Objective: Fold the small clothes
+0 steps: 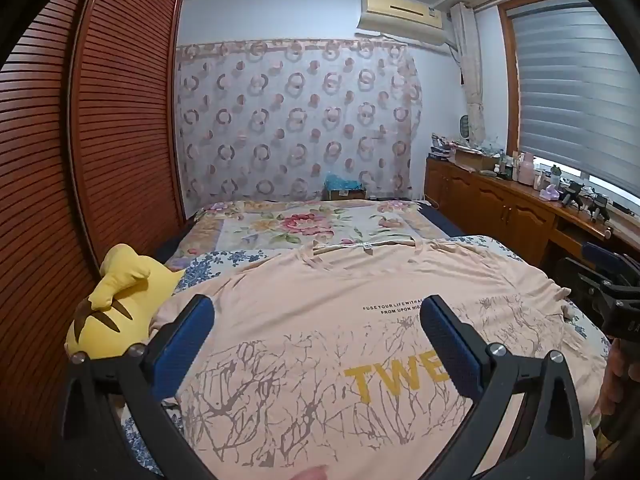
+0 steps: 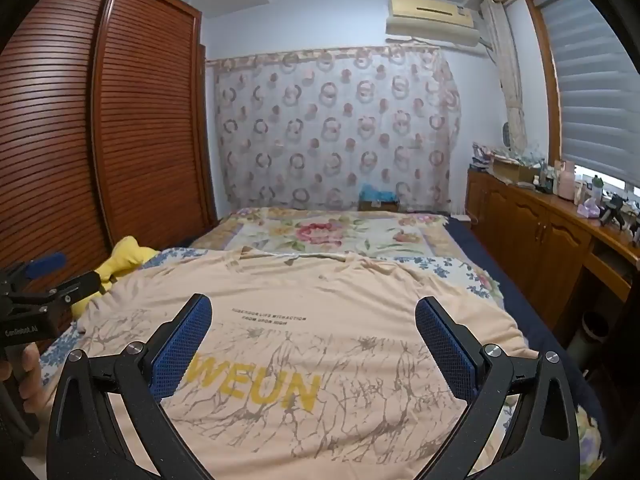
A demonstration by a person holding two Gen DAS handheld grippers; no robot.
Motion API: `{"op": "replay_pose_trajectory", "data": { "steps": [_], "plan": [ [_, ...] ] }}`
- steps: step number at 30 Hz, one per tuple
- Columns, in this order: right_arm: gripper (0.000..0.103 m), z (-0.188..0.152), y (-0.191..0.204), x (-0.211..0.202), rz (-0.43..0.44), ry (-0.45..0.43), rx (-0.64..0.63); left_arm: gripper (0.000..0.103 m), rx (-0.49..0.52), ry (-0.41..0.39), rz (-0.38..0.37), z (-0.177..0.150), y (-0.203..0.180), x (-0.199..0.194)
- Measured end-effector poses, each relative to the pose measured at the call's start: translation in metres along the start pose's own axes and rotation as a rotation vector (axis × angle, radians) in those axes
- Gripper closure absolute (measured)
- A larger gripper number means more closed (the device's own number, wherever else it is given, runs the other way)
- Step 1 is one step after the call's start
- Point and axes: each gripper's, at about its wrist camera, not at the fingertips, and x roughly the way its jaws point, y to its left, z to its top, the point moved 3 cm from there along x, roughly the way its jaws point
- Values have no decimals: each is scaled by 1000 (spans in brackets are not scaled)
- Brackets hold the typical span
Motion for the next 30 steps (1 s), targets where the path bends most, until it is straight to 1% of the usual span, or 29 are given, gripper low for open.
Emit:
{"op": "replay_pose_trajectory", "data": {
  "steps": [7, 8, 15, 23, 30],
  "plan": [
    [0, -1, -1, 0, -3, 7, -1, 0, 7, -1, -6, 0, -2, 0],
    [0, -1, -1, 0, -3, 6, -1, 0, -3, -2, 2, 3, 6, -3],
    [0, -1, 1, -1, 4, 10, -1, 0, 1, -7, -2, 5, 9, -6],
    [0, 3, 2, -4, 5, 6, 4, 0, 20, -19, 2, 9, 1, -13],
    [0, 3, 2, -4, 4, 4, 4, 0, 22, -19, 2, 6, -2, -11]
  ]
}}
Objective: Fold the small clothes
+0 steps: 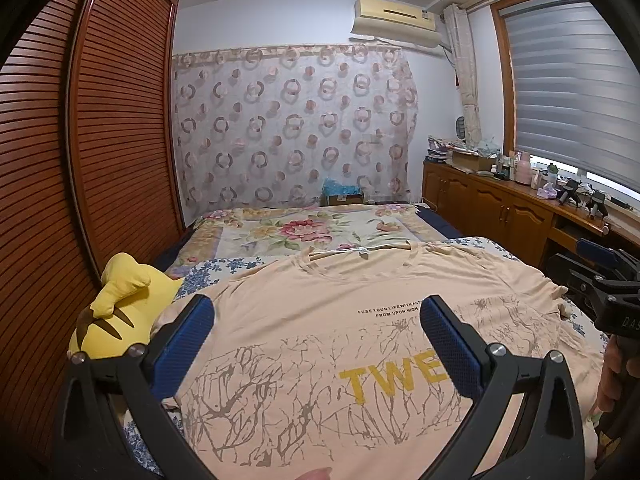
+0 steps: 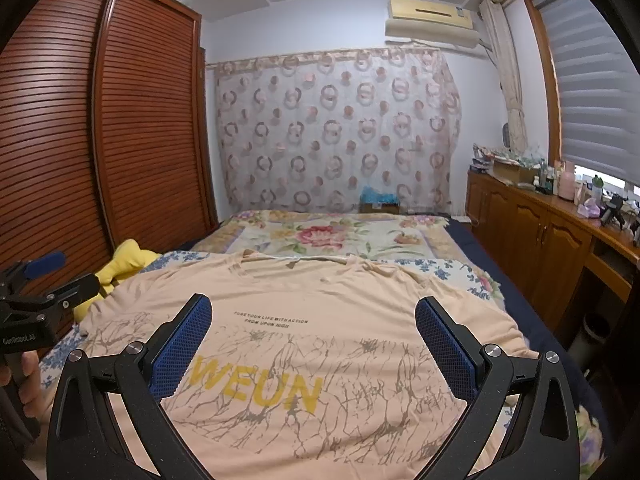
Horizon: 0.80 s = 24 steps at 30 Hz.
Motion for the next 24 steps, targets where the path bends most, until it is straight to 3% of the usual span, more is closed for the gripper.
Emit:
{"op": "replay_pose_trajectory", "data": {
  "steps": [24],
  "plan": [
    [0, 2, -7, 1, -2, 5, 9, 0, -10, -5, -3, -2, -1, 2]
  ]
}}
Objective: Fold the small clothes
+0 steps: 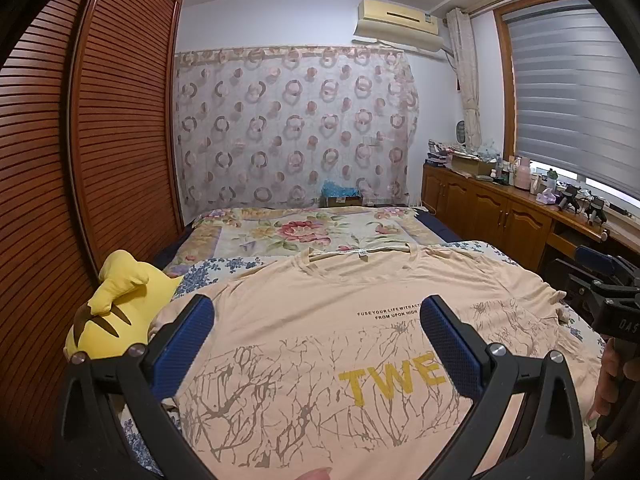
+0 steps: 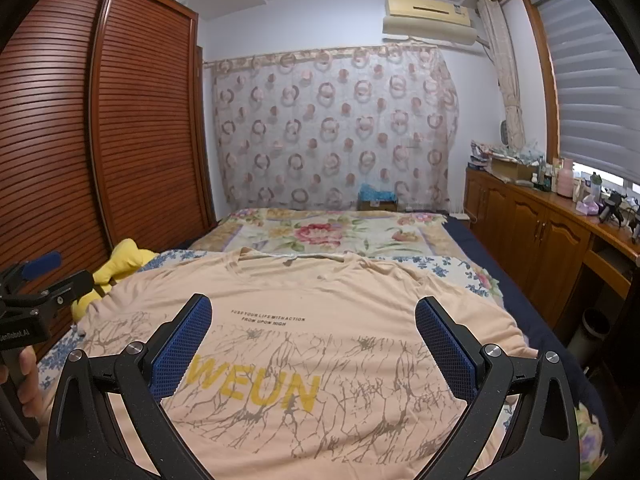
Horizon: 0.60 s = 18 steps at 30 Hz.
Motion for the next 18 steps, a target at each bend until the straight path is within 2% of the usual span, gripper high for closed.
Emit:
{"op": "replay_pose_trajectory", "data": {
  "steps": [18],
  "plan": [
    [0, 0, -1, -1, 0, -3, -1, 0, -1, -2, -3, 0, 0, -1]
  ]
}}
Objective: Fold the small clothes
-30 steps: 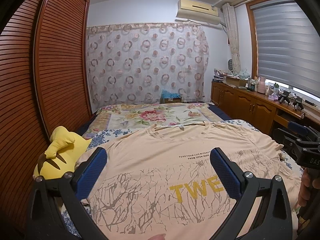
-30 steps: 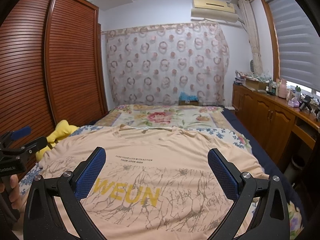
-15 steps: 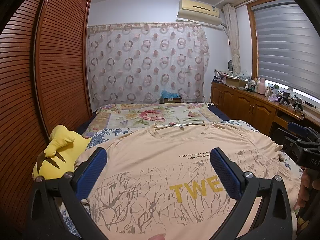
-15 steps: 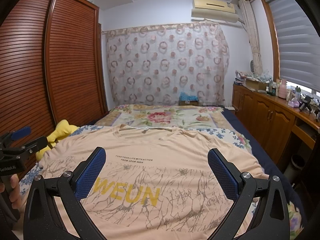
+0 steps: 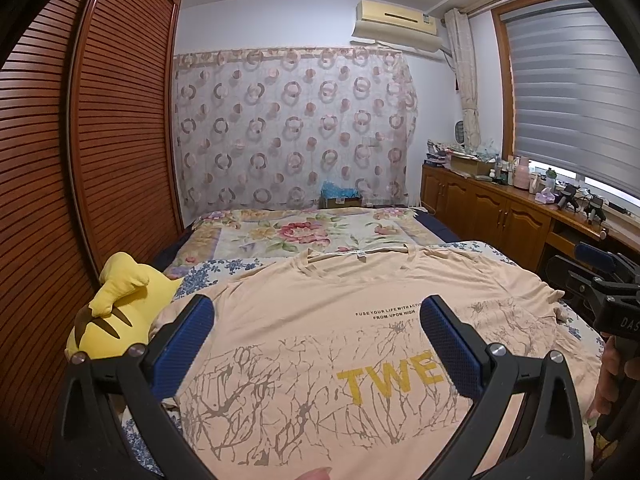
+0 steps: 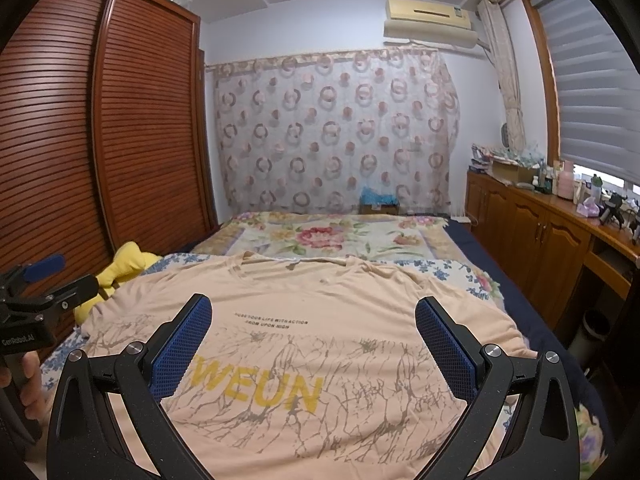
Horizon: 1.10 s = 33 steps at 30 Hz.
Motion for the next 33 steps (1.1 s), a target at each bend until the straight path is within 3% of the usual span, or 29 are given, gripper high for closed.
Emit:
{"op": "replay_pose_trajectory", "data": {
  "steps": [24, 33],
  "plan": [
    [0, 4, 9, 3, 2, -6, -13, 0, 6, 3, 4, 0, 0, -1],
    [0, -6, 21, 24, 30, 45, -24, 0, -21, 48, 23, -10, 33, 3]
  ]
}}
